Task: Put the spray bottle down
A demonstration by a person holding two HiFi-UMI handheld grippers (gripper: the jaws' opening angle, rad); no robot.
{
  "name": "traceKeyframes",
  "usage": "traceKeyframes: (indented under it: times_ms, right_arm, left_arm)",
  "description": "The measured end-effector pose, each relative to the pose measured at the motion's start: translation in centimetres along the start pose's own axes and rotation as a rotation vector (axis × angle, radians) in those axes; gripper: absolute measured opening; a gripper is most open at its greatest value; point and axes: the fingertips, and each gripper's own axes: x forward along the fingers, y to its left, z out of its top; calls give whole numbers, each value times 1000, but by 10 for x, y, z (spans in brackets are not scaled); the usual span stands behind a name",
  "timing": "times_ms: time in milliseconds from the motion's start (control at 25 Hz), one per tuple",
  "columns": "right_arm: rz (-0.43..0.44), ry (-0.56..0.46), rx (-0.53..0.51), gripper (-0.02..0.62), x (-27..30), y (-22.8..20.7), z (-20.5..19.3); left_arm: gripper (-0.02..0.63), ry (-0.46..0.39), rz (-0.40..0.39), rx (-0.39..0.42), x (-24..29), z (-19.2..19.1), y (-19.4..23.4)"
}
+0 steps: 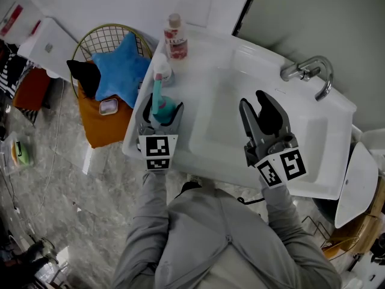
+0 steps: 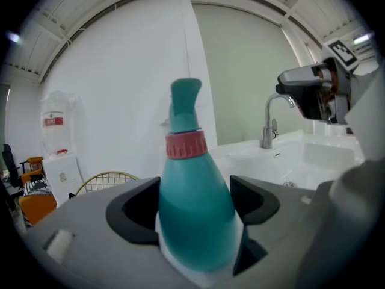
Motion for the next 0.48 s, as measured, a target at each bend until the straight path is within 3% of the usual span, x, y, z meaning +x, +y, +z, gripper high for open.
traceKeyframes:
  times_ms: [480]
  right_arm:
    - [11,-15,-5,172,-7,4,6]
  left_arm:
    - [410,-60,-10,-1,-16,22,-4]
